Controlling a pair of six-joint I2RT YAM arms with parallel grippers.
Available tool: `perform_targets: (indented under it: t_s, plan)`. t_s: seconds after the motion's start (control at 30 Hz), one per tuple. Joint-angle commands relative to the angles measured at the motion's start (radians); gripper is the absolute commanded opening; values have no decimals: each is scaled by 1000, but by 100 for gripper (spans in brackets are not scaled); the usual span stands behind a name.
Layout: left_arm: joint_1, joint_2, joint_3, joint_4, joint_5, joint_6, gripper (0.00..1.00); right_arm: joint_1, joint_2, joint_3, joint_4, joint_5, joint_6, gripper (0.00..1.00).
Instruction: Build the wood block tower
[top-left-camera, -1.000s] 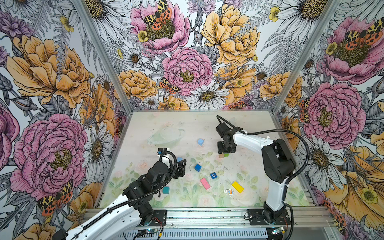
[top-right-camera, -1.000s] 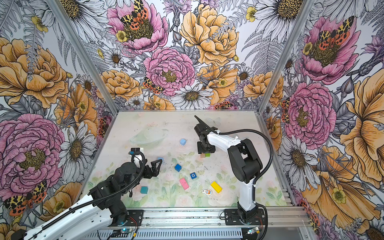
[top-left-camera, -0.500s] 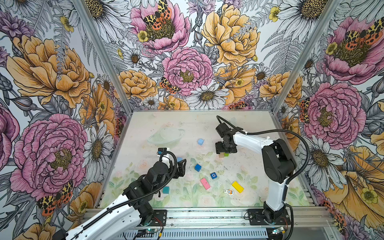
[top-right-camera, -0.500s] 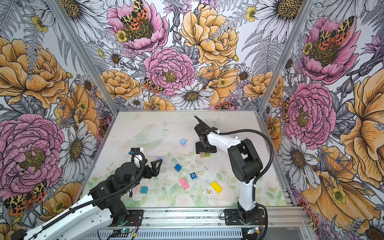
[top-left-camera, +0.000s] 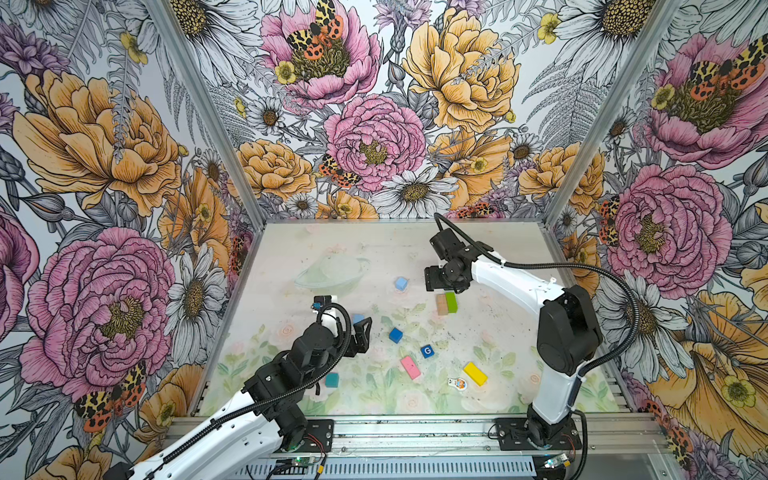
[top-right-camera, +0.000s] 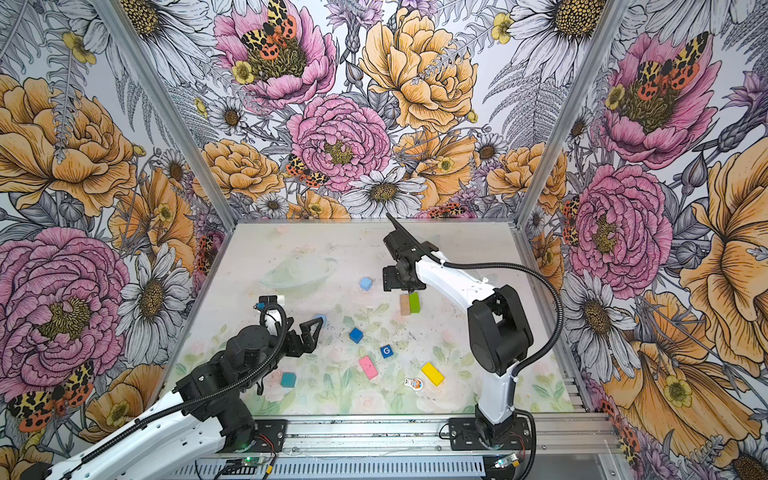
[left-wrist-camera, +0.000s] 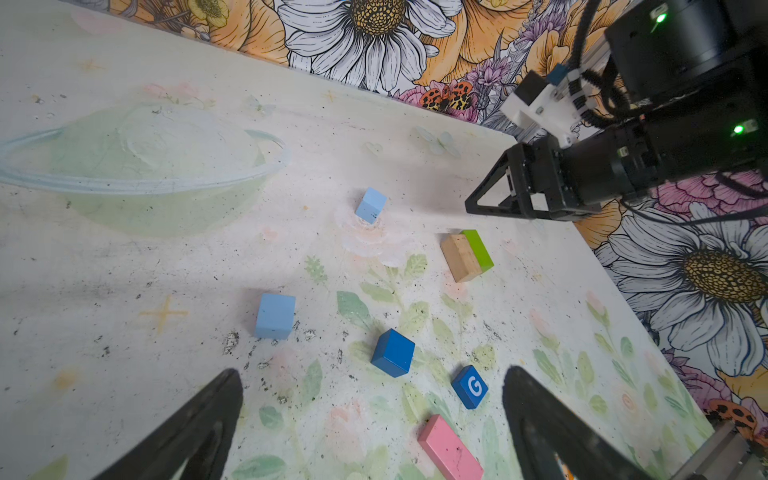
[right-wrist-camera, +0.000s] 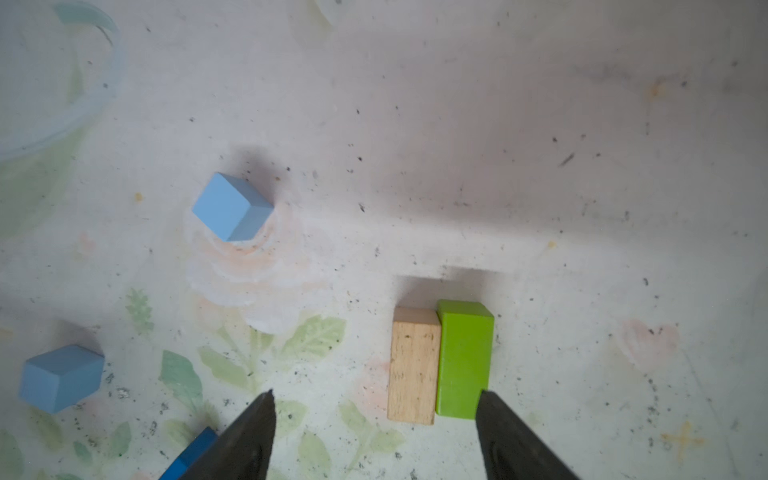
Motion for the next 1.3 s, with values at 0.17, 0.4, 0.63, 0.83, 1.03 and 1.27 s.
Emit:
perform_targets:
  t_s: [0.17, 0.4, 0.63, 0.83, 1.03, 1.27]
  plan:
    - [5, -38, -28, -11, -15, -1, 99, 24, 29, 52, -31, 10, 2, 58]
    - [18, -9, -42, 28, 0, 7, 99, 48, -51, -80, -30, 10, 15, 48]
    - [18, 12, -50, 49, 20, -2, 99, 94, -108, -173, -27, 19, 48, 42]
    - [21, -3, -50, 42, 21, -1, 99, 109, -132, -258, -6, 29, 67, 40]
    - [19, -3, -50, 41, 18, -5, 99, 110, -131, -292, 14, 28, 70, 40]
    - [19, 7, -44, 41, 15, -2, 99, 109, -107, -315, 43, 21, 71, 40]
